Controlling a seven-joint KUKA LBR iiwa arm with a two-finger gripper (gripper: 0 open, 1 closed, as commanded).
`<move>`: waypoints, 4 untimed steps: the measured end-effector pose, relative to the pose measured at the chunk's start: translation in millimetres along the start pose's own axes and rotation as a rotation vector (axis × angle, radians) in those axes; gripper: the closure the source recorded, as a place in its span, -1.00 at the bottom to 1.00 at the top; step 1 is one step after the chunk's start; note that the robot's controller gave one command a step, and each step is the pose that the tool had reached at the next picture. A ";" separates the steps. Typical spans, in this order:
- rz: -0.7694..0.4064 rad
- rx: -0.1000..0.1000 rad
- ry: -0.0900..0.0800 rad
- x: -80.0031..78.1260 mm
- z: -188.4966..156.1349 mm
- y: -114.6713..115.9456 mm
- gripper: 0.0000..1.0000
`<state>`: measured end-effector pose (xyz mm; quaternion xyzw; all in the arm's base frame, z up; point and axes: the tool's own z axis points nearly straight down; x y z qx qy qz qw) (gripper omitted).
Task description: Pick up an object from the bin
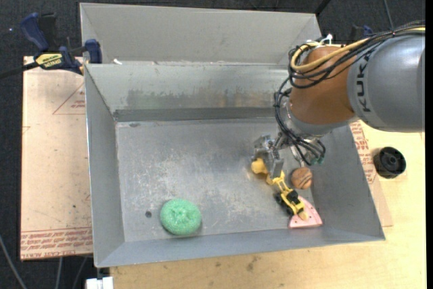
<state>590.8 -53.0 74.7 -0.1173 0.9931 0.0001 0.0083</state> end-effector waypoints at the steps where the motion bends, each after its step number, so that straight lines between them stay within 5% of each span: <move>1: -0.020 -0.002 0.011 8.8 -8.0 -11.5 1.00; 2: -0.019 -0.002 0.014 19.7 -30.9 -21.8 1.00; 3: -0.030 -0.002 0.013 -0.7 -46.3 -41.5 1.00; 4: -0.031 -0.002 0.014 9.2 -63.4 -54.1 1.00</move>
Offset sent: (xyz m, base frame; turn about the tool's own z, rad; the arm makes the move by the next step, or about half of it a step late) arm -0.0167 -0.0286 0.0342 -0.0215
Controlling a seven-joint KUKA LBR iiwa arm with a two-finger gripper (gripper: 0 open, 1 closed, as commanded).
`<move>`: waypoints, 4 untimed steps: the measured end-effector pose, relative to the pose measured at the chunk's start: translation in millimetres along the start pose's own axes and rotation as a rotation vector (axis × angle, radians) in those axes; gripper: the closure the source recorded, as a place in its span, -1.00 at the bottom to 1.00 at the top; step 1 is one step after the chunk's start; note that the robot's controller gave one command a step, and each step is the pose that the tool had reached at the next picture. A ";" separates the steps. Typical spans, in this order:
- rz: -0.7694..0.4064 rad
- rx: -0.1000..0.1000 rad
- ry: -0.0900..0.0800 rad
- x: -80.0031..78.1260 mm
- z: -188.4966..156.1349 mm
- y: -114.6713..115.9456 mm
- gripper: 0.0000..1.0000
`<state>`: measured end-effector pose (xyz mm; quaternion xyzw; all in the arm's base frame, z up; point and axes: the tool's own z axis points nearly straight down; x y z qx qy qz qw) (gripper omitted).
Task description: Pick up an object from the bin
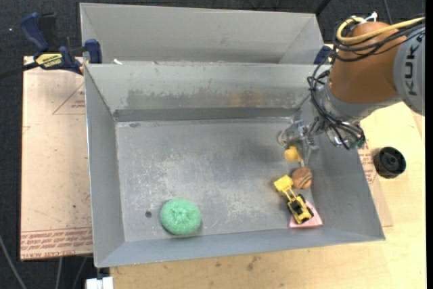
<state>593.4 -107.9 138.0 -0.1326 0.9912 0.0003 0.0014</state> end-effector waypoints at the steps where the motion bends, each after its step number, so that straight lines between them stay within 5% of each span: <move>1: 0.003 0.001 0.001 10.1 -6.3 -4.2 1.00; 2: 0.004 0.001 -0.001 -11.0 -1.7 7.3 1.00; 3: -0.003 -0.004 0.005 12.0 -30.5 10.8 1.00; 4: 0.009 0.000 0.003 4.8 -89.5 0.5 1.00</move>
Offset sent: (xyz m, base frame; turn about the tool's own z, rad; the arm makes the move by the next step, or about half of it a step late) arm 0.0119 0.0145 0.0008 0.0045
